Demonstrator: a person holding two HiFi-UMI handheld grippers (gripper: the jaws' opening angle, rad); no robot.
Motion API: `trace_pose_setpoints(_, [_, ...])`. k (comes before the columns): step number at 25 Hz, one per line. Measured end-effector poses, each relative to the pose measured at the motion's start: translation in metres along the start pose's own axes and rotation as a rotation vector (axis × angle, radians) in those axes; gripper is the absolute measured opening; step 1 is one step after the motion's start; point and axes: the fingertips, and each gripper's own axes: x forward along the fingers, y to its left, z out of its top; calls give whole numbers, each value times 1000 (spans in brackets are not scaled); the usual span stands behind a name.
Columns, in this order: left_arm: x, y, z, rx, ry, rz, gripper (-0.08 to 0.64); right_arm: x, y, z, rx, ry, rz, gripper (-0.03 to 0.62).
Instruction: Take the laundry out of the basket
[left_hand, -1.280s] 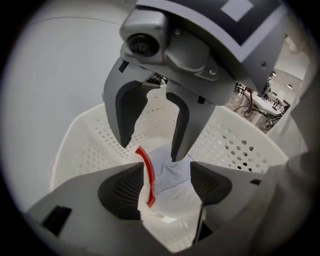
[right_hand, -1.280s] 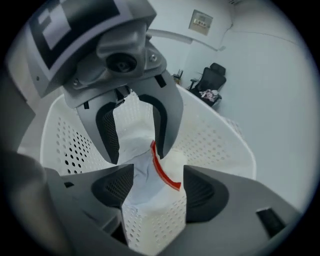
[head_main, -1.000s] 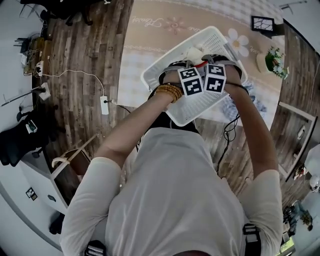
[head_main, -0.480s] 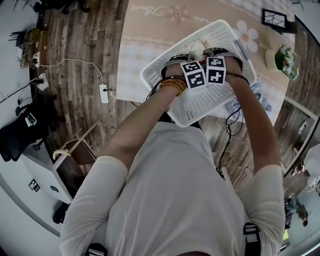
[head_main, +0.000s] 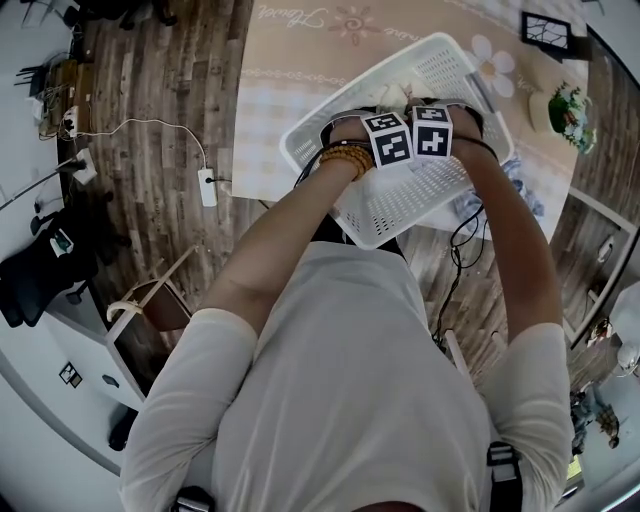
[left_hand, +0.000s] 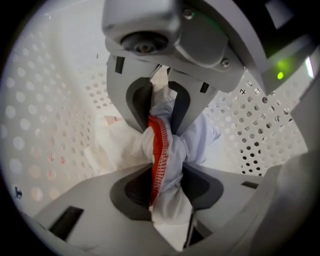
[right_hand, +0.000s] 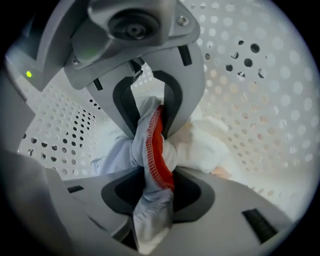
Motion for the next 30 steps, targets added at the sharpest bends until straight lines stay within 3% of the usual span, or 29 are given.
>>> trace_pose_setpoints(5, [-33, -4, 7, -30, 14, -32, 91, -24, -1, 10, 79, -69, -8, 117])
trace_pose_setpoints(14, [-105, -5, 31, 22, -40, 54, 83, -103, -9, 19, 189, -139, -138, 107])
trace_pose_setpoints(21, [-166, -15, 50, 82, -104, 95, 83, -171, 6, 29, 245, -179, -194, 106])
trace_pose_setpoints(28, [-255, -20, 80, 148, -187, 152, 83, -265, 10, 43, 223, -189, -281, 106])
trace_pose_setpoints(30, [-271, -31, 91, 160, -226, 109, 83, -287, 10, 46, 217, -183, -317, 106])
